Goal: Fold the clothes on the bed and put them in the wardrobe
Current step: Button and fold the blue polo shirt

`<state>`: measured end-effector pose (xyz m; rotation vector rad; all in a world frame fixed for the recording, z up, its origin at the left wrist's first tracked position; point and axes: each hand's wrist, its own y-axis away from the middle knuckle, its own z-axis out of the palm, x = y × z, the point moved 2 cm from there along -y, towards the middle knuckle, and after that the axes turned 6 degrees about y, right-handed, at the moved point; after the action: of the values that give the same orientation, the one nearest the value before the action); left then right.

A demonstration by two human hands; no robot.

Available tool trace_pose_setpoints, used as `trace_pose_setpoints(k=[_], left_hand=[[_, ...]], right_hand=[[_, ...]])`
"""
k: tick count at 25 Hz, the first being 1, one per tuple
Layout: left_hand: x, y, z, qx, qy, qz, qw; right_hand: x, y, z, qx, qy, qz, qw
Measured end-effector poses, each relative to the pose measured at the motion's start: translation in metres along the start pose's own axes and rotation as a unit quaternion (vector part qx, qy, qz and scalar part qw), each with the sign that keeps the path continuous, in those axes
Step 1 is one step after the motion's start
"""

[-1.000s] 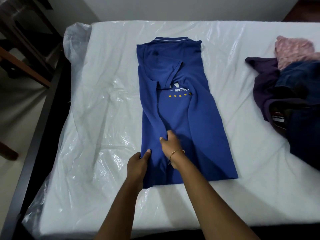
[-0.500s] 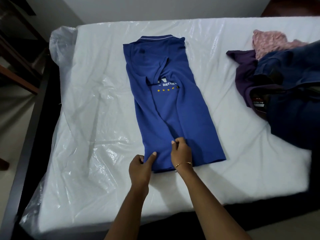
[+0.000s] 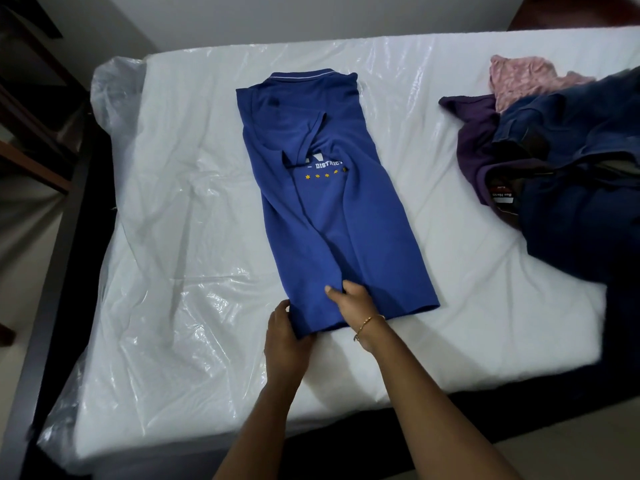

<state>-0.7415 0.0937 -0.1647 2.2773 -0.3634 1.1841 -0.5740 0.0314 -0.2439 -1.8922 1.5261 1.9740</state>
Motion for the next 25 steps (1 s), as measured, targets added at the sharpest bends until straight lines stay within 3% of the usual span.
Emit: trace_pose_setpoints(k=[1,2,4,7,12,15,17,19,20,23,25], left_hand=[[0.003,0.002,0.000,0.028,0.010,0.009,1.000],[0.008,0.006,0.000,0.045,0.041,0.015,0.998],[0.016,0.015,0.001,0.043,0.105,0.034,0.993],[0.021,0.020,-0.001,0.003,0.155,0.067,0.986],[0.025,0.015,-0.017,0.158,0.191,-0.059,0.967],[0.022,0.017,-0.014,0.177,0.213,-0.127,0.952],[0.015,0.023,-0.007,0.170,0.235,-0.177,0.940],[0.013,0.027,-0.005,0.169,0.251,-0.191,0.934],[0.015,0.028,-0.005,0.172,0.254,-0.188,0.933],[0.017,0.031,-0.007,0.175,0.285,-0.195,0.922],[0.013,0.035,-0.010,0.160,0.297,-0.198,0.920]], right_hand=[[-0.007,0.004,0.003,-0.044,-0.167,0.025,0.985],[-0.012,0.010,0.005,-0.080,-0.316,0.052,0.944],[-0.015,0.017,0.013,-0.121,-0.462,0.081,0.875],[-0.017,0.026,0.033,-0.174,-0.466,0.073,0.865],[-0.029,0.031,0.029,-0.139,-0.412,0.046,0.899],[-0.011,0.030,0.005,-0.054,-0.305,0.051,0.949],[0.016,0.022,-0.003,0.124,-0.055,0.066,0.989],[0.018,0.025,0.004,0.247,0.151,0.006,0.957],[0.016,0.026,0.009,0.263,0.240,-0.027,0.934],[0.021,0.023,0.015,0.224,0.426,-0.089,0.872],[0.020,0.027,0.011,0.245,0.447,-0.112,0.853]])
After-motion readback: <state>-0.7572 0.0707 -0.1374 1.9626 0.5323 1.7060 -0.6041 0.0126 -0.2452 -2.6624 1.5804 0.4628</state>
